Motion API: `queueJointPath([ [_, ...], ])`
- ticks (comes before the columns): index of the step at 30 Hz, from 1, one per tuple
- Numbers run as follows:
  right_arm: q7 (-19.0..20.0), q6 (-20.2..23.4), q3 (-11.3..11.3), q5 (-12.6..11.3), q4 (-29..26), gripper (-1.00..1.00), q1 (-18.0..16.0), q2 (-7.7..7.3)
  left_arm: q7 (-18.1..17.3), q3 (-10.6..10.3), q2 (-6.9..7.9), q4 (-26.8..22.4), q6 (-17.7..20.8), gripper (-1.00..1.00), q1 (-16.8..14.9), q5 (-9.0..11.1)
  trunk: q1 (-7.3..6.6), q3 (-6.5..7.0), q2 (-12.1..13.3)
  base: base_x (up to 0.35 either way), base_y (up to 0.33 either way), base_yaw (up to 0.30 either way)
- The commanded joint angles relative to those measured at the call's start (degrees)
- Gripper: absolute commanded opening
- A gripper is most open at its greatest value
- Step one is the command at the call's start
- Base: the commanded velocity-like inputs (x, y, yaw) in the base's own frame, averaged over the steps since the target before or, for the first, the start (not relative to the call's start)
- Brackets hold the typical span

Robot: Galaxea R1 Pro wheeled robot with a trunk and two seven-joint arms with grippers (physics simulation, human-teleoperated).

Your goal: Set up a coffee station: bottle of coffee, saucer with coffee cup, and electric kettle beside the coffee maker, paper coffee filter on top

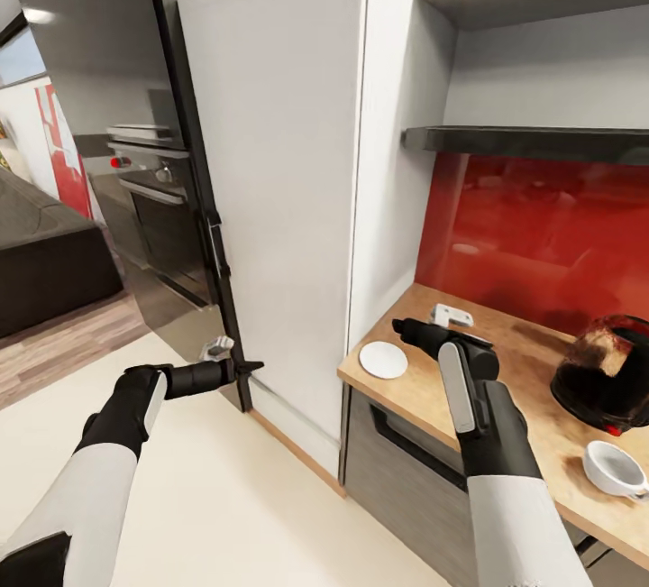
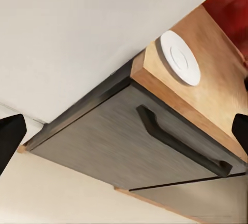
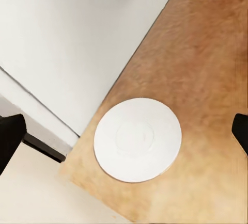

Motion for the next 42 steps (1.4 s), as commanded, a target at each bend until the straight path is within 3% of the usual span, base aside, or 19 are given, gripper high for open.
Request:
queueJointPath([
  [1,-0.45,0.17,0.27,-0.63,0.28,1.00,-0.07,-0.29,-0.57,0.26,-0.09,-0.04,0.30,1.00,0.24,-0.57,0.06,-0.12,-0.11,0.330,0.000,0.000],
  [10,-0.45,0.20,3.15,-0.56,3.17,1.00,-0.03,-2.70,-0.65,0.10,-0.81,-0.04,0.23,1.00,2.07,-0.49,0.06,-0.12,-0.11,0.317,0.000,0.000],
  [11,-0.40,0.21,6.97,-0.54,10.93,1.00,-0.03,-3.20,-1.78,0.08,-1.39,-0.10,0.20,1.00,2.43,-0.42,0.06,-0.12,-0.11,0.184,0.000,0.000],
  [13,-0.14,0.21,8.85,-0.58,11.35,1.00,-0.04,-4.90,-3.96,0.12,-1.52,-0.11,0.24,1.00,2.51,-0.40,0.06,-0.12,-0.11,0.096,0.000,0.000],
  [16,4.92,0.21,11.66,-0.62,11.37,1.00,-0.07,-9.72,-7.83,0.17,-1.51,-0.12,0.36,1.00,2.55,-0.41,0.06,-0.12,-0.11,0.033,0.000,0.000],
  [23,27.90,0.21,12.84,-0.47,11.10,1.00,-0.08,-23.27,-11.81,0.44,-1.52,-0.04,0.68,1.00,2.65,-0.30,0.06,-0.12,-0.11,0.005,0.000,0.000],
  [27,37.48,0.28,12.89,-0.43,11.13,1.00,-0.08,-28.01,-13.62,0.31,-1.69,-0.09,1.64,1.00,2.60,-0.27,0.06,-0.12,-0.11,0.000,0.000,0.000],
  [30,46.49,1.15,12.80,-0.37,11.57,1.00,-0.08,-32.16,-14.10,0.26,-2.74,-0.15,5.25,1.00,2.57,0.69,0.06,-0.12,-0.11,0.000,0.000,0.000],
  [35,51.00,2.19,12.66,-0.53,16.13,1.00,-0.08,-33.67,-14.12,0.14,-3.82,-0.17,6.14,1.00,2.52,1.14,0.06,-0.12,-0.11,0.000,0.000,0.000],
  [42,51.79,2.51,12.40,-1.06,18.65,1.00,-0.08,-33.07,-13.67,0.17,-8.46,-0.22,8.57,1.00,2.05,1.12,0.06,-0.12,-0.11,0.000,0.000,0.000],
])
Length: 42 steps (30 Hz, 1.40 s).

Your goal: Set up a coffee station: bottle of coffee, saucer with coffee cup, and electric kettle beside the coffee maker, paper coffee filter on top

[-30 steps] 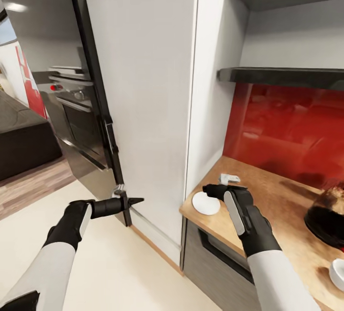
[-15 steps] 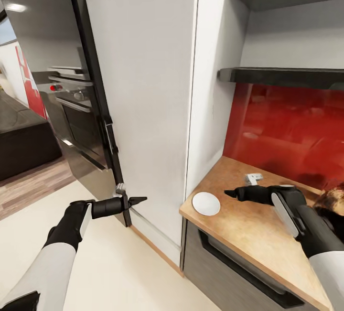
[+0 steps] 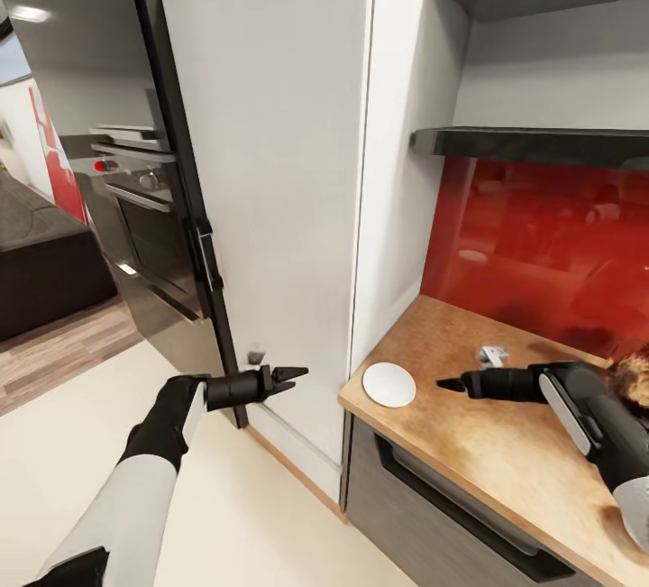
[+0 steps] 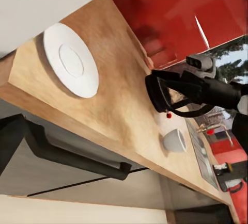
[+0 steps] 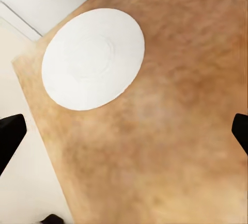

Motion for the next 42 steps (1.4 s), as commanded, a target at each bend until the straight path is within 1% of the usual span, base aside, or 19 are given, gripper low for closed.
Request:
queueJointPath([
  [1,-0.06,0.34,0.02,-0.39,-0.07,1.00,-0.06,0.14,-0.48,0.35,-0.25,-0.05,0.59,1.00,-0.12,-0.62,0.03,-0.12,-0.12,0.000,0.000,0.000],
  [2,-0.07,0.41,-0.09,-1.00,-0.13,1.00,-0.06,0.70,-0.45,0.35,-0.47,-0.04,0.70,1.00,-0.17,-0.60,0.03,-0.12,-0.12,0.000,0.000,0.000],
  [3,-0.09,0.58,-0.19,-2.12,-0.16,1.00,-0.06,1.40,-0.43,0.35,-0.64,-0.04,0.78,1.00,-0.24,-0.58,0.03,-0.12,-0.12,0.000,0.000,0.000],
  [4,-0.13,0.86,-0.25,-3.76,-0.19,1.00,-0.06,2.09,-0.38,0.35,-0.78,-0.04,0.84,1.00,-0.28,-0.56,0.03,-0.12,-0.12,0.000,0.000,0.000],
  [5,-0.19,1.24,-0.29,-5.75,-0.20,1.00,-0.06,2.76,-0.36,0.35,-0.87,-0.04,0.90,1.00,-0.34,-0.55,0.03,-0.12,-0.12,0.000,0.000,0.000],
  [6,-0.26,1.68,-0.33,-8.83,-0.25,1.00,-0.06,3.58,-0.33,0.35,-0.99,-0.04,0.96,1.00,-0.44,-0.56,0.03,-0.12,-0.12,0.000,0.000,0.000],
  [7,-0.33,1.94,-0.35,-11.22,-0.28,1.00,-0.06,4.11,-0.18,0.39,-1.12,-0.04,1.20,1.00,-0.53,-0.59,0.03,-0.12,-0.12,0.000,0.000,0.000],
  [8,-0.42,2.15,-0.36,-13.23,-0.22,1.00,-0.06,4.69,0.18,0.43,-1.32,-0.29,4.03,1.00,-0.62,-0.58,0.03,-0.12,-0.12,0.000,0.000,0.000],
  [10,-0.55,2.27,-0.37,-13.62,-0.09,1.00,-0.11,4.84,0.25,0.49,-1.41,-0.61,6.09,1.00,-0.59,-0.56,0.03,-0.12,-0.12,0.000,0.000,0.000],
  [13,-0.74,2.32,-0.44,-13.89,0.03,1.00,-0.15,4.93,0.30,0.80,-1.54,-0.79,7.34,1.00,-0.41,-0.51,0.03,-0.12,-0.12,0.000,0.000,0.000],
  [14,-0.60,2.65,-0.11,-13.75,-0.30,1.00,-0.07,5.27,0.14,1.04,-1.86,-1.13,7.66,1.00,-0.75,-0.84,0.03,-0.12,-0.12,0.000,0.000,0.000],
  [16,-0.72,2.93,0.39,-13.72,-0.67,1.00,-0.07,5.91,0.11,0.96,-1.88,-1.36,8.33,1.00,-1.40,-1.29,0.03,-0.12,-0.12,0.000,0.000,0.000],
  [18,-0.77,2.93,0.37,-13.69,-0.67,1.00,-0.08,6.14,0.08,0.88,-1.91,-1.36,8.87,1.00,-2.04,-1.14,0.03,-0.12,-0.12,0.000,0.000,0.000],
  [24,-0.79,2.92,0.26,-13.76,0.04,1.00,-0.07,7.34,0.00,-0.89,-3.77,0.31,8.90,1.00,-3.70,-0.56,0.03,-0.12,-0.12,0.000,0.000,0.000],
  [26,-0.80,2.93,0.25,-13.77,0.04,1.00,-0.07,7.45,-0.03,-1.54,-4.38,0.58,8.91,1.00,-3.57,-0.47,0.03,-0.12,-0.12,0.000,0.000,0.000],
  [32,-0.86,2.96,0.00,-13.78,-0.26,1.00,-0.07,7.42,0.35,-3.47,-4.57,0.52,8.78,1.00,-3.32,-0.28,0.03,-0.12,-0.12,0.000,-0.023,0.000],
  [42,-0.87,2.97,0.21,-13.77,-0.31,1.00,-0.06,7.41,0.48,-3.53,-4.63,0.57,8.73,1.00,-2.53,-0.12,0.03,-0.12,-0.12,0.000,-0.213,0.000],
])
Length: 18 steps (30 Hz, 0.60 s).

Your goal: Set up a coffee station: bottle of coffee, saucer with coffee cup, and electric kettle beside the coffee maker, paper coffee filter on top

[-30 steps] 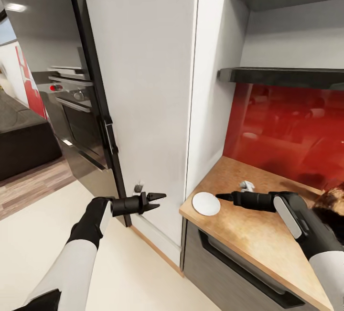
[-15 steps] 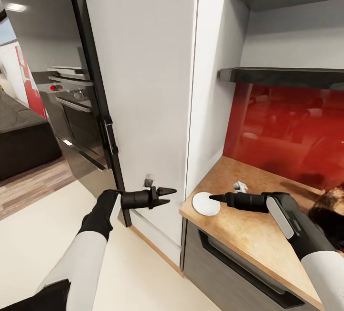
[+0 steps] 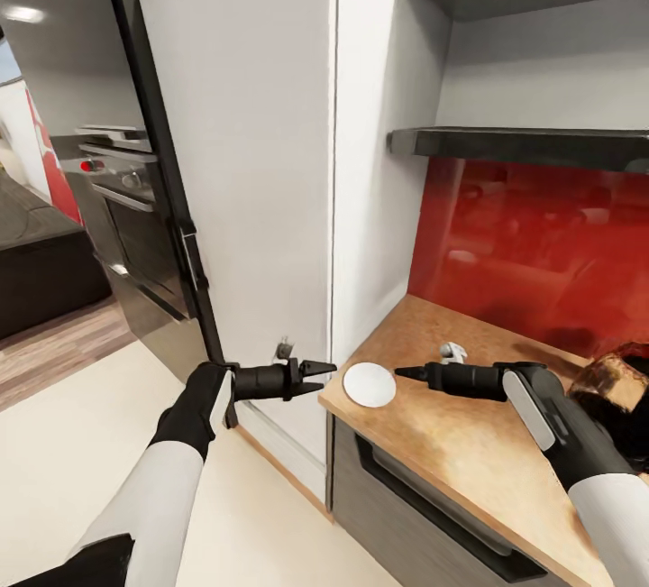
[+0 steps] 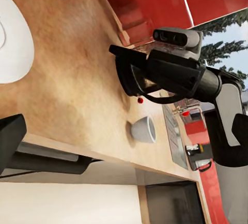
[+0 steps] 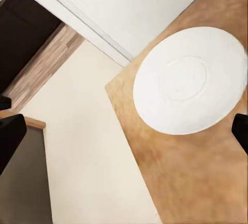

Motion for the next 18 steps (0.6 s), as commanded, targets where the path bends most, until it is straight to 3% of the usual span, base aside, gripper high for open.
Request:
queueJointPath([
  [1,0.11,0.17,0.09,-0.05,-0.01,1.00,-0.06,-0.05,-0.49,0.35,-0.09,-0.04,0.49,1.00,-0.05,-0.59,0.03,-0.12,-0.12,0.000,-0.094,0.000],
  [8,0.11,0.18,0.20,-0.03,0.00,1.00,-0.07,0.03,-0.55,0.36,-0.09,-0.10,0.49,1.00,0.50,-0.49,0.03,-0.12,-0.12,0.000,-0.009,0.000],
  [18,0.07,0.20,0.30,0.42,0.26,1.00,-0.07,0.14,-0.56,0.51,-0.08,0.04,0.48,1.00,1.14,-0.49,0.03,-0.12,-0.12,0.000,-0.154,0.000],
])
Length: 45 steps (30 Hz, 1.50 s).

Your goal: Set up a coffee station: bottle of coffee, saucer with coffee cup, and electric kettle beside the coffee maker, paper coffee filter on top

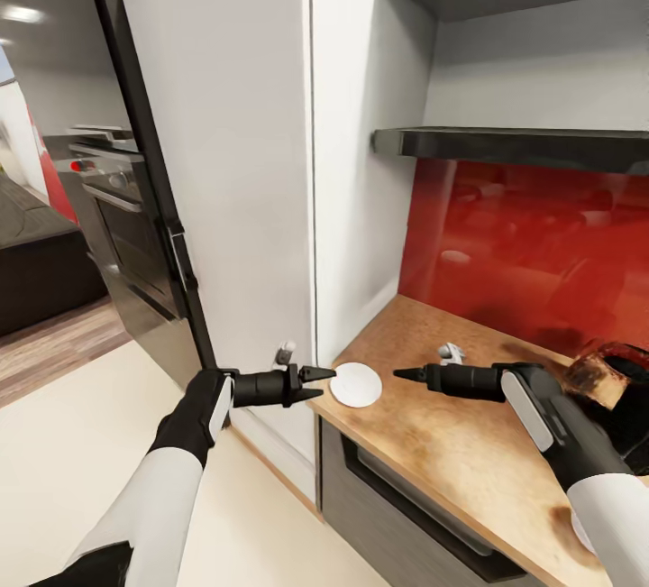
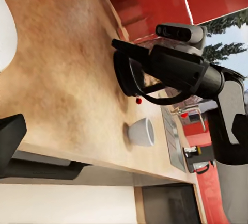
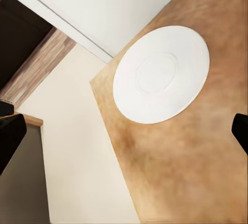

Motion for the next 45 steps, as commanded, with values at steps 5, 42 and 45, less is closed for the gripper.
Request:
queueJointPath([
  [5,-0.09,0.18,0.08,1.70,0.40,1.00,-0.06,0.22,-0.48,0.28,-0.10,-0.04,0.47,1.00,1.00,-0.59,0.03,-0.12,-0.11,0.000,-0.013,0.000],
  [42,-20.79,-0.12,-3.23,1.28,-5.77,1.00,-0.14,7.94,2.51,6.83,1.02,-1.53,0.42,1.00,1.20,-1.02,0.03,-0.12,-0.11,0.000,0.000,0.000],
  [45,-20.79,-0.12,-3.25,1.28,-5.75,1.00,-0.14,7.92,2.51,7.18,1.04,-1.53,0.40,1.00,1.24,-1.07,0.03,-0.12,-0.11,0.000,0.000,0.000],
])
